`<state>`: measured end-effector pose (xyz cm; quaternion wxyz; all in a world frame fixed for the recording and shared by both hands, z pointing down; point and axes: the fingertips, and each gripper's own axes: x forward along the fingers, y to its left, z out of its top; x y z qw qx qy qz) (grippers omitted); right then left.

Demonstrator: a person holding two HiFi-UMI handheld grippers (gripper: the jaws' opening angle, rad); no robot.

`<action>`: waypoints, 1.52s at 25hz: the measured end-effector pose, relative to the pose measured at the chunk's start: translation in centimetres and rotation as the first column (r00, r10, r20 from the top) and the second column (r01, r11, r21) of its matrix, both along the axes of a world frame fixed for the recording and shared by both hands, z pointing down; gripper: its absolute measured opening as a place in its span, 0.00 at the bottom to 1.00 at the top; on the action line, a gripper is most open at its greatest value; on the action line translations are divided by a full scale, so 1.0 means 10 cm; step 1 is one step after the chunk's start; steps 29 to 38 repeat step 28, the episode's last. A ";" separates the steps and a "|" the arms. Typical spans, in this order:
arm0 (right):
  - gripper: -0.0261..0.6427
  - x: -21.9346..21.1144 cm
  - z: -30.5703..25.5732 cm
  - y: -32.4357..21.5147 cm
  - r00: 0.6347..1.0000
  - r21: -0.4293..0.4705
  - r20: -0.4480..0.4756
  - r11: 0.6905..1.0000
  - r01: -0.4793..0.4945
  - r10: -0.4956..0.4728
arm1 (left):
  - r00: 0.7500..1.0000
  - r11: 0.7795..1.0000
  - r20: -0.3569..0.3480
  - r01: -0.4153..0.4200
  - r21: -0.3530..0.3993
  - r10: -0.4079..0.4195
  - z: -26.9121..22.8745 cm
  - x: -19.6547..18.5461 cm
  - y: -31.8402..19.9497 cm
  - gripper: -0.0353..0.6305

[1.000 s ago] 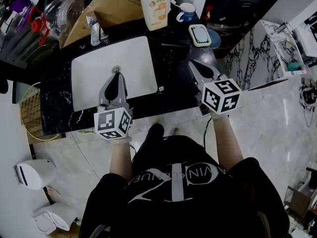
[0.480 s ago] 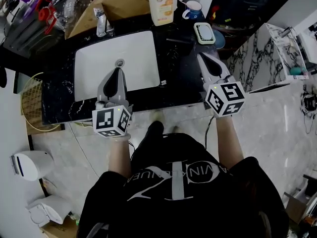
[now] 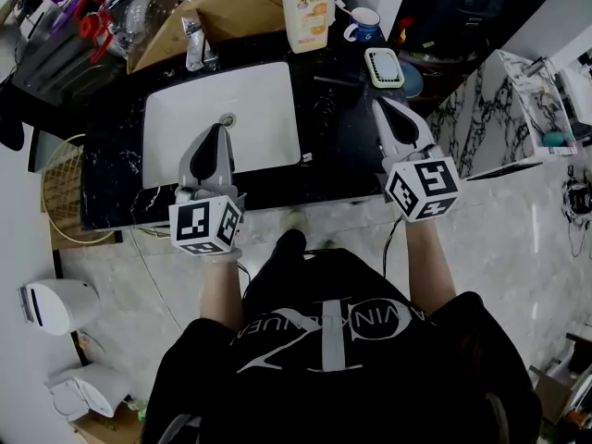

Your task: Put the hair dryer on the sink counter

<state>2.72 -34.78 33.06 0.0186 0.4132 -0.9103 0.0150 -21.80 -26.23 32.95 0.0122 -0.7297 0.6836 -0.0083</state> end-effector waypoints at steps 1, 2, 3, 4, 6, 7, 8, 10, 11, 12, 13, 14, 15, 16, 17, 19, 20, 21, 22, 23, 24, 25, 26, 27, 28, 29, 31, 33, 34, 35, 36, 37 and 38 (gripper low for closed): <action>0.04 -0.01 -0.01 0.00 1.000 0.004 -0.003 1.000 0.001 -0.001 | 1.000 1.000 0.000 0.002 0.003 -0.002 -0.01 -0.01 0.00 0.05; 0.04 -0.01 -0.01 -0.01 1.000 0.007 -0.003 1.000 0.001 -0.001 | 1.000 1.000 0.000 0.004 0.005 -0.004 -0.02 -0.02 0.00 0.05; 0.04 -0.01 -0.02 -0.02 1.000 0.009 -0.002 1.000 0.001 -0.001 | 1.000 1.000 0.000 0.006 0.006 -0.006 -0.02 -0.03 -0.01 0.05; 0.04 -0.01 -0.02 -0.02 1.000 0.009 -0.001 1.000 0.001 -0.001 | 1.000 1.000 0.001 0.007 0.007 -0.007 -0.02 -0.03 -0.01 0.05; 0.04 -0.02 -0.01 -0.04 1.000 0.008 0.002 1.000 0.001 -0.001 | 1.000 1.000 0.000 0.010 0.007 -0.010 -0.02 -0.04 -0.02 0.05; 0.04 -0.02 0.00 -0.05 1.000 0.006 0.003 1.000 0.001 -0.001 | 1.000 1.000 0.001 0.011 0.007 -0.011 -0.02 -0.04 -0.02 0.05; 0.04 -0.03 0.00 -0.05 1.000 0.003 0.004 1.000 0.002 -0.002 | 1.000 1.000 0.001 0.011 0.006 -0.011 -0.02 -0.04 -0.03 0.05; 0.04 -0.04 0.02 -0.06 1.000 -0.003 0.006 1.000 0.004 -0.004 | 1.000 1.000 0.002 0.013 0.005 -0.013 -0.02 -0.05 -0.03 0.05; 0.04 -0.04 0.03 -0.07 1.000 -0.006 0.007 1.000 0.005 -0.005 | 1.000 1.000 0.003 0.014 0.005 -0.014 -0.02 -0.05 -0.04 0.05; 0.04 -0.04 0.04 -0.07 1.000 -0.008 0.008 1.000 0.004 -0.004 | 1.000 1.000 0.004 0.015 0.005 -0.015 -0.02 -0.06 -0.04 0.05; 0.04 -0.04 0.05 -0.08 1.000 -0.010 0.010 1.000 0.003 -0.003 | 1.000 1.000 0.005 0.016 0.005 -0.016 -0.02 -0.06 -0.04 0.05; 0.04 -0.03 0.05 -0.08 1.000 -0.012 0.012 1.000 0.001 -0.001 | 1.000 1.000 0.005 0.018 0.005 -0.018 -0.02 -0.07 -0.04 0.05; 0.04 -0.03 0.06 -0.09 1.000 -0.013 0.014 1.000 -0.001 0.001 | 1.000 1.000 0.004 0.019 0.005 -0.019 -0.01 -0.08 -0.05 0.05; 0.04 -0.03 0.07 -0.10 1.000 -0.015 0.015 1.000 -0.002 0.002 | 1.000 1.000 0.004 0.021 0.005 -0.021 -0.01 -0.09 -0.05 0.05; 0.04 -0.03 0.07 -0.10 1.000 -0.017 0.017 1.000 -0.004 0.004 | 1.000 1.000 0.004 0.022 0.005 -0.022 -0.01 -0.09 -0.06 0.05; 0.04 -0.03 0.09 -0.12 1.000 -0.022 0.019 1.000 -0.007 0.007 | 1.000 1.000 0.001 0.024 0.004 -0.024 0.00 -0.11 -0.07 0.05; 0.04 -0.03 0.10 -0.13 1.000 -0.026 0.020 1.000 -0.009 0.010 | 1.000 1.000 0.000 0.024 0.003 -0.024 0.01 -0.11 -0.08 0.05; 0.04 -0.03 0.11 -0.14 1.000 -0.029 0.021 1.000 -0.011 0.012 | 1.000 1.000 -0.001 0.024 0.002 -0.024 0.01 -0.12 -0.09 0.05; 0.04 -0.03 0.11 -0.15 1.000 -0.032 0.022 0.999 -0.013 0.013 | 1.000 1.000 -0.001 0.024 0.000 -0.024 0.01 -0.12 -0.10 0.05; 0.04 -0.04 0.12 -0.15 1.000 -0.034 0.022 0.999 -0.014 0.014 | 1.000 1.000 -0.001 0.024 -0.001 -0.024 0.02 -0.13 -0.10 0.05; 0.04 -0.04 0.12 -0.16 1.000 -0.036 0.022 0.999 -0.014 0.015 | 1.000 1.000 -0.001 0.023 -0.002 -0.023 0.02 -0.13 -0.11 0.05; 0.04 -0.05 0.13 -0.16 1.000 -0.038 0.021 0.999 -0.013 0.014 | 1.000 1.000 -0.002 0.023 -0.003 -0.023 0.02 -0.14 -0.12 0.05; 0.04 -0.06 0.14 -0.16 1.000 -0.040 0.020 0.999 -0.012 0.013 | 1.000 1.000 -0.002 0.023 -0.004 -0.023 0.03 -0.14 -0.12 0.05; 0.04 -0.07 0.14 -0.17 1.000 -0.041 0.020 0.999 -0.012 0.012 | 1.000 1.000 -0.002 0.022 -0.004 -0.022 0.03 -0.15 -0.13 0.05; 0.04 -0.08 0.15 -0.17 1.000 -0.043 0.020 0.999 -0.011 0.012 | 1.000 1.000 -0.003 0.022 -0.004 -0.022 0.03 -0.15 -0.13 0.05; 0.04 -0.08 0.15 -0.17 1.000 -0.043 0.020 0.999 -0.011 0.012 | 1.000 1.000 -0.003 0.022 -0.004 -0.022 0.03 -0.15 -0.13 0.05; 0.04 -0.08 0.15 -0.17 1.000 -0.043 0.020 0.999 -0.011 0.012 | 1.000 1.000 -0.003 0.022 -0.004 -0.022 0.03 -0.15 -0.13 0.05; 0.04 -0.08 0.15 -0.17 1.000 -0.043 0.020 0.999 -0.011 0.012 | 1.000 1.000 -0.003 0.022 -0.004 -0.022 0.03 -0.15 -0.13 0.05; 0.04 -0.08 0.15 -0.17 1.000 -0.043 0.020 0.999 -0.011 0.012 | 1.000 1.000 -0.003 0.022 -0.004 -0.022 0.03 -0.15 -0.13 0.05; 0.04 -0.08 0.15 -0.17 1.000 -0.043 0.020 0.999 -0.011 0.012 | 1.000 1.000 -0.003 0.022 -0.004 -0.022 0.03 -0.15 -0.13 0.05; 0.04 -0.08 0.15 -0.17 1.000 -0.043 0.020 0.999 -0.011 0.012 | 1.000 1.000 -0.003 0.022 -0.004 -0.022 0.03 -0.15 -0.13 0.05; 0.04 -0.08 0.15 -0.17 1.000 -0.043 0.020 0.999 -0.011 0.012 | 1.000 1.000 -0.003 0.022 -0.004 -0.022 0.03 -0.15 -0.13 0.05; 0.04 -0.08 0.15 -0.17 1.000 -0.043 0.020 0.999 -0.011 0.012 | 1.000 1.000 -0.003 0.022 -0.004 -0.022 0.03 -0.15 -0.13 0.05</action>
